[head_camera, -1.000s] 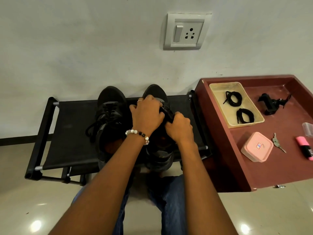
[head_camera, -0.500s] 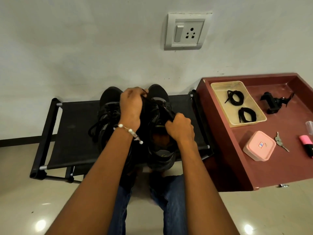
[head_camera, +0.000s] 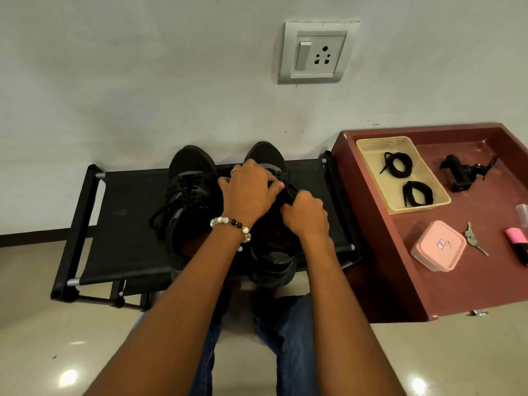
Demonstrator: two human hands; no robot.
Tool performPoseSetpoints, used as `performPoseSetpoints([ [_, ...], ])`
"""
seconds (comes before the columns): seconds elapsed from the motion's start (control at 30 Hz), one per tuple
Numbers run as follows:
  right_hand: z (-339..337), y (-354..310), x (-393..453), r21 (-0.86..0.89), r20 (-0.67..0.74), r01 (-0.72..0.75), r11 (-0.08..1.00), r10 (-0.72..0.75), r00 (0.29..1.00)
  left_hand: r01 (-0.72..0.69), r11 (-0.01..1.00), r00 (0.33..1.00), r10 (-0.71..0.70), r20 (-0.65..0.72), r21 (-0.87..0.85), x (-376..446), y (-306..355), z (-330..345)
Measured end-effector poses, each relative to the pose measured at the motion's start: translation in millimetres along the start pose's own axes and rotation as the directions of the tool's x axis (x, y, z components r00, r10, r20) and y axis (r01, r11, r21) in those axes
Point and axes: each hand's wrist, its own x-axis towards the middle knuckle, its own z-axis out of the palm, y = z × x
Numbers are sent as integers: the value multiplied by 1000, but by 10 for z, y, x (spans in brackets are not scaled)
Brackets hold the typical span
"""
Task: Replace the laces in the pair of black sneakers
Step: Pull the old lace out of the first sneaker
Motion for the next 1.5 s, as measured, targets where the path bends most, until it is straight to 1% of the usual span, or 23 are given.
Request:
performPoseSetpoints([
  [0.07, 4, -6, -6, -12, -2, 5, 1000, -5, 1000, 0, 997, 1000, 2, -22, 83, -7, 25, 19],
  [0.2, 11, -13, -14, -18, -8, 2, 1000, -2, 1000, 53, 998, 999, -52, -8, 41, -19, 66, 45],
  [0.33, 12, -19, -19, -17, -9, 3, 1000, -3, 1000, 56, 998, 993, -56, 106, 3, 47, 16, 64],
  [0.43, 9, -27, -23, -17, -8, -5, 1000, 5, 1000, 104, 972, 984, -69, 164, -212, 100, -76, 68],
  [0.5, -2, -25, -23, -11, -7, -18, 1000, 18, 1000, 171, 895, 978, -105, 177, -412, 87, -104, 20],
  [0.53, -4, -23, -22, -5, -5, -22, 1000, 22, 1000, 230, 815, 969, -142, 200, -532, 69, -106, -33],
  [0.6, 1, -22, -20, 7, -5, -23, 1000, 23, 1000, 305, 568, 952, -209, 225, -765, 56, -123, -162],
  [0.67, 7, -28, -24, 11, -7, -22, 1000, 23, 1000, 274, 281, 947, -246, 207, -920, 58, -160, -305],
  [0.73, 3, -32, -30, 12, -9, -20, 1000, 20, 1000, 180, -88, 949, -246, 196, -980, 70, -212, -414],
  [0.77, 4, -32, -33, 11, -10, -18, 1000, 18, 1000, 124, -262, 952, -242, 189, -957, 79, -243, -446],
  [0.8, 3, -34, -35, 9, -11, -17, 1000, 17, 1000, 78, -381, 954, -240, 180, -921, 83, -263, -470],
  [0.83, 5, -32, -33, 6, -13, -16, 1000, 16, 1000, 53, -428, 951, -253, 176, -902, 94, -281, -463],
  [0.87, 7, -31, -30, 5, -14, -16, 1000, 16, 1000, 53, -408, 946, -272, 177, -912, 93, -285, -450],
  [0.9, 11, -31, -27, 6, -17, -16, 1000, 16, 1000, 74, -309, 939, -299, 170, -948, 96, -286, -418],
  [0.93, 16, -31, -24, 8, -17, -15, 1000, 15, 1000, 101, -126, 939, -316, 136, -987, 95, -282, -378],
  [0.97, 18, -31, -23, 9, -15, -15, 1000, 15, 1000, 116, 130, 949, -307, 71, -985, 76, -258, -356],
  [1.03, 19, -31, -25, 3, -8, -17, 1000, 17, 1000, 51, 622, 984, -167, -69, -782, 64, -227, -254],
  [1.07, 17, -34, -28, -3, -9, -21, 1000, 21, 1000, 5, 785, 995, -67, -78, -619, 60, -206, -191],
  [1.1, 15, -35, -27, -9, -12, -23, 1000, 23, 1000, -28, 888, 999, 8, -47, -459, 53, -179, -130],
  [1.17, 12, -35, -28, -13, -21, -21, 1000, 21, 1000, -48, 971, 999, 52, 10, -234, 33, -115, -38],
  [1.27, 20, -37, -38, -6, -23, -17, 1000, 17, 1000, -14, 997, 999, 11, -37, -81, 6, -27, -9],
  [1.33, 26, -32, -32, 2, -22, -16, 1000, 16, 1000, -4, 1000, 998, 4, -66, -9, -4, 10, -27],
  [1.5, 39, -37, -24, -8, -19, -15, 1000, 15, 1000, 20, 996, 999, -16, -38, 90, -7, 37, -9],
])
